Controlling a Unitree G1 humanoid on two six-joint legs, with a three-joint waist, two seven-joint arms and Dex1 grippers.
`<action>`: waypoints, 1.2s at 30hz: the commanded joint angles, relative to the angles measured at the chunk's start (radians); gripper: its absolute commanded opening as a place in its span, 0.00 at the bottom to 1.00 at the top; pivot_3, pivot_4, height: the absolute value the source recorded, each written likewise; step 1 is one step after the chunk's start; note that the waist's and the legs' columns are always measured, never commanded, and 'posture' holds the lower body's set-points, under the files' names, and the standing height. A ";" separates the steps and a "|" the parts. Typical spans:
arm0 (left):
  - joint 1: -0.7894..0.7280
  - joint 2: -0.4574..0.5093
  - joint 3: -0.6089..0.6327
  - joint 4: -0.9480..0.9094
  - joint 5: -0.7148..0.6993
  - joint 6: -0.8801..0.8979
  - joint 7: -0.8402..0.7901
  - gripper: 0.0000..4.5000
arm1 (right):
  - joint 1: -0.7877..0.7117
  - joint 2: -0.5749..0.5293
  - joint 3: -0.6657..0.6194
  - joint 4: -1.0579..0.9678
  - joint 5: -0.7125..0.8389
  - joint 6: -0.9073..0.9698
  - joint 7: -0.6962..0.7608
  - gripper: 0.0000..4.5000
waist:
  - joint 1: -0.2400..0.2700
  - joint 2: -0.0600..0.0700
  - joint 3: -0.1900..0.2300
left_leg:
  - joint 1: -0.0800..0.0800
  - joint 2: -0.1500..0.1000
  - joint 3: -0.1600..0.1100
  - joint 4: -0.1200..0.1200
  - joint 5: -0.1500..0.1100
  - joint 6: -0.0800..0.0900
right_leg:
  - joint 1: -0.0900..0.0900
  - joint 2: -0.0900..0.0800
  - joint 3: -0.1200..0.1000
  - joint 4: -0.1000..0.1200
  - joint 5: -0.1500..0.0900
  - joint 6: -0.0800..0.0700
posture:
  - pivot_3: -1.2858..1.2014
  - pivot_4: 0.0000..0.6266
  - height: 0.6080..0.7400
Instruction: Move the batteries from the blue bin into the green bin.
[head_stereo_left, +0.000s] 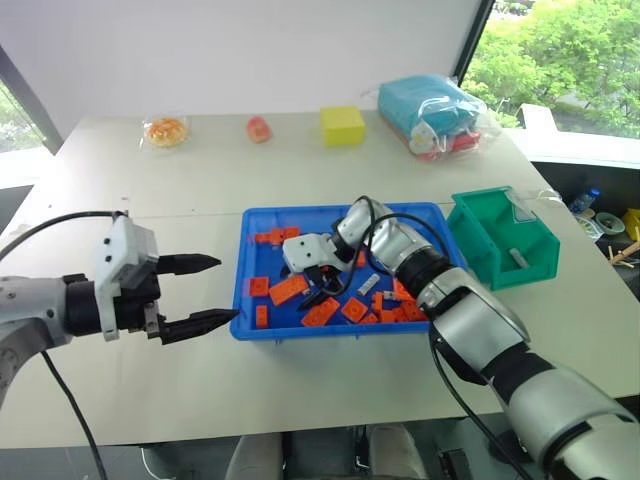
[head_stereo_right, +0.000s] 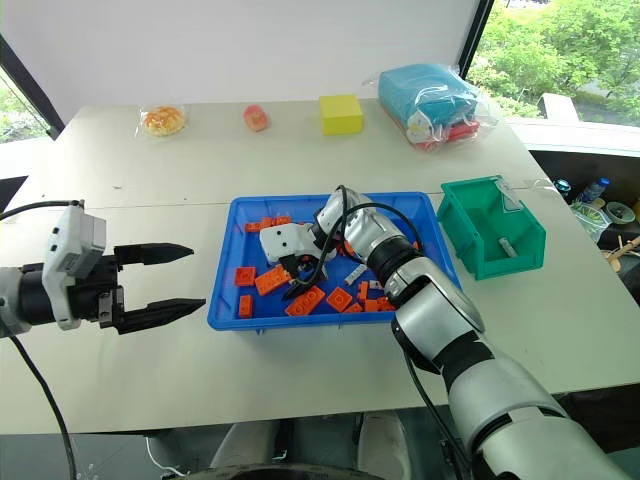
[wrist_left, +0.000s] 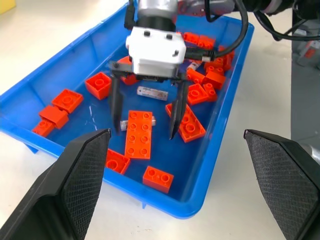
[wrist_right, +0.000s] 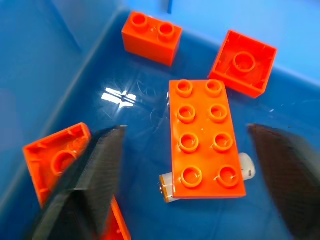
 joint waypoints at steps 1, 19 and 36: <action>-0.032 0.013 0.020 0.007 -0.014 -0.009 0.004 1.00 | -0.032 0.010 -0.055 -0.023 0.016 0.007 0.002 0.49 | 0.000 0.000 0.000 | 0.000 0.000 0.000 0.000 0.000 0.000 | 0.000 0.000 0.000 0.000 0.000 0.000 | 0.52 0.24 0.74; -0.152 0.012 -0.099 0.098 0.045 -0.059 -0.032 1.00 | 0.047 -0.083 -0.142 -0.285 0.052 0.175 0.042 0.49 | 0.000 -0.001 0.000 | 0.000 -0.001 0.001 0.000 0.001 0.002 | 0.000 0.000 0.000 0.000 0.001 -0.001 | 0.52 0.24 0.74; -0.137 0.014 -0.072 0.081 0.040 -0.050 -0.032 1.00 | 0.097 -0.019 -0.077 -0.200 -0.020 0.094 -0.046 0.99 | -0.001 -0.002 -0.001 | 0.000 0.000 0.001 0.000 0.002 0.003 | 0.000 0.000 0.001 0.000 0.001 -0.002 | 0.52 0.24 0.74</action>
